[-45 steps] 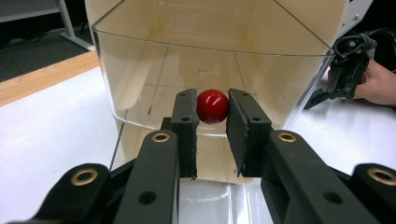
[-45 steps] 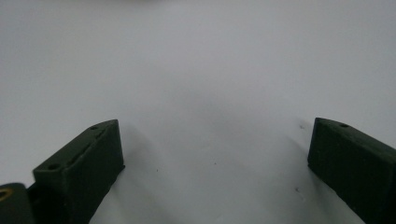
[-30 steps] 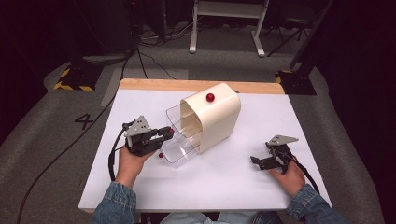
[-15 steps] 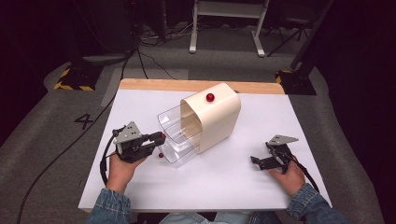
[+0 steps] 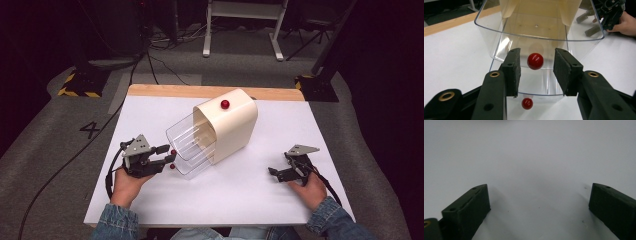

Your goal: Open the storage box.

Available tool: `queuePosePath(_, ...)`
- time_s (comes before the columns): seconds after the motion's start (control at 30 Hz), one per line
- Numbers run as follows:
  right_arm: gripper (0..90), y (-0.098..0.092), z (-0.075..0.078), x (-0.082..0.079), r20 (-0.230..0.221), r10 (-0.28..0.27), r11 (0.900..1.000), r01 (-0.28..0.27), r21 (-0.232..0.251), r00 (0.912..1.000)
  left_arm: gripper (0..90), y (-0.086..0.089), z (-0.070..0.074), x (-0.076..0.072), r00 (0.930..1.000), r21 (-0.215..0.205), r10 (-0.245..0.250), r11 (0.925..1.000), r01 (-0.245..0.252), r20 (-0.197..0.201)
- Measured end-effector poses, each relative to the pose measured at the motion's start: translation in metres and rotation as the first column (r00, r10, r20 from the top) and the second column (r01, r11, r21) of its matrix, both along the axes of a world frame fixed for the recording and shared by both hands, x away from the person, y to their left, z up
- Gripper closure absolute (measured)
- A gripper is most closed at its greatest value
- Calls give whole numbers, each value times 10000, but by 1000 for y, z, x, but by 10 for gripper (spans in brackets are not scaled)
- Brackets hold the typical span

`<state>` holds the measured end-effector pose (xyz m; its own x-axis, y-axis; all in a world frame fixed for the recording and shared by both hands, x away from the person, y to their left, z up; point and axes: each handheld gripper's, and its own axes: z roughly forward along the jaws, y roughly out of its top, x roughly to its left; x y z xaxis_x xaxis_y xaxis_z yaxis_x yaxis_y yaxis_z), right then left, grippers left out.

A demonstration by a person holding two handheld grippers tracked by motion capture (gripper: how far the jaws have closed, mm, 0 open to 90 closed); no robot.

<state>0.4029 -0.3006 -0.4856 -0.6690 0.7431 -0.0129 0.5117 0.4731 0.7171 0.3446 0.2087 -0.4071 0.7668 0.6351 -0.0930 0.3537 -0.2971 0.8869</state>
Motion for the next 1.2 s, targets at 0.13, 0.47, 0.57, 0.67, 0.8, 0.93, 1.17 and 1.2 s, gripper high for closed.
queuePosePath(0.13,36,0,0,0,0,0,10000,0,1,10000,560,2,-1,-1,10000,14,22,10000,-22,-9)
queuePosePath(0.47,36,0,0,0,-7,4,10000,-4,0,10000,469,17,4,-17,9985,610,489,9969,-503,232)
queuePosePath(0.57,36,0,0,0,-9,4,10000,-4,-2,10000,431,22,7,-24,9980,896,596,9941,-611,194)
queuePosePath(0.67,36,0,0,0,-6,6,10000,-6,-2,10000,400,28,8,-30,9973,1161,719,9906,-730,136)
queuePosePath(0.8,36,0,0,0,-9,5,10000,-5,0,10000,359,40,3,-36,9940,1512,1081,9830,-1043,-167)
queuePosePath(0.93,36,0,0,0,-12,9,10000,-9,0,10000,307,51,-3,-40,9882,1848,1458,9735,-1349,-464)
queuePosePath(1.17,36,0,0,0,-12,7,10000,-7,0,10000,271,67,-18,-43,9763,2560,1998,9511,-1727,-837)
queuePosePath(1.2,36,0,0,0,-10,7,10000,-7,0,10000,268,69,-21,-42,9739,2615,2065,9491,-1757,-948)
